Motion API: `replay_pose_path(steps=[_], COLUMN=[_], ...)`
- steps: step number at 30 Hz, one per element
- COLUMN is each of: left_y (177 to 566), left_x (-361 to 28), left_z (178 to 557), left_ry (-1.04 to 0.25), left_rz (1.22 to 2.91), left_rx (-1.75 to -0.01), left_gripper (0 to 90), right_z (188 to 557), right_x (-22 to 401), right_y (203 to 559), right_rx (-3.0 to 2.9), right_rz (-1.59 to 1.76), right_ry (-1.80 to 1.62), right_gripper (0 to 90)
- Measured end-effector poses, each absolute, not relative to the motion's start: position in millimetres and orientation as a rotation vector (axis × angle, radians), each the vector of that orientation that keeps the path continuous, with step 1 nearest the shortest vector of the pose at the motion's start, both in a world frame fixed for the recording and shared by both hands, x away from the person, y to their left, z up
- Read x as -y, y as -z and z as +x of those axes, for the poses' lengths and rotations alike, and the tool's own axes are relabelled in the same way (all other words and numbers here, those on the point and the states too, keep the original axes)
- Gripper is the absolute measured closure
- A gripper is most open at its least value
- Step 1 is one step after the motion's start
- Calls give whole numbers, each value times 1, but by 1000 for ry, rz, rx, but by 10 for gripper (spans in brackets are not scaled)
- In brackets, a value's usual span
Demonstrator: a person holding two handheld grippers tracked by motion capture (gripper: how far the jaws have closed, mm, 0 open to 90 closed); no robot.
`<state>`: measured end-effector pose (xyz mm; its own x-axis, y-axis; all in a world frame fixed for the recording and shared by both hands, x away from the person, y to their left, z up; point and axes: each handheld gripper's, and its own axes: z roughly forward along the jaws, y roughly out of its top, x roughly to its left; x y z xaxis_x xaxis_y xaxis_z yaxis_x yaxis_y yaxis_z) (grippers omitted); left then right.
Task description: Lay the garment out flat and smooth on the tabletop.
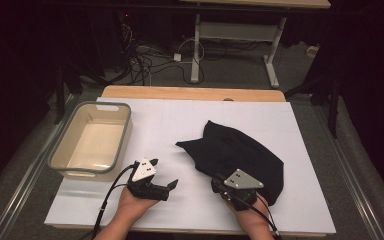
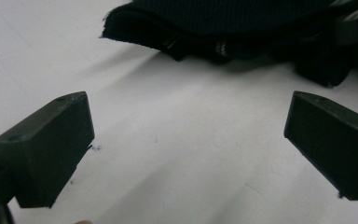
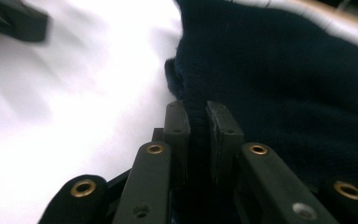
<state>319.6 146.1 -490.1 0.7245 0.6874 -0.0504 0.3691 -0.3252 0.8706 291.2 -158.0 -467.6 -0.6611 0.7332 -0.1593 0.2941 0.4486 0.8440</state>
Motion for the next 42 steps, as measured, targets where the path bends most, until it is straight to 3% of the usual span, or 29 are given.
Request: replay_pose_path(steps=[12,27,32,34,38,42], left_y=[490,490,490,490,490,490], left_x=[-144,-143,-143,-143,-143,-143], left_z=[316,314,314,314,314,314], left_ry=[-442,-456,-455,-454,-457,-456], left_rz=[1956,1963,1963,1964,1968,1972], left_rx=[-765,-747,-743,-741,-737,-736], left_gripper=[19,39,48,49,53,54], right_z=[278,250,250,249,245,238], right_x=[242,358,362,356,340,318], right_y=[429,455,465,464,451,433], right_rx=[-1886,-1718,-1726,-1739,-1758,-1754], right_rz=[1007,1301,1351,1327,1248,1141], right_ry=[-1274,-1092,-1092,-1109,-1157,-1213], right_gripper=[815,827,830,786,578,492])
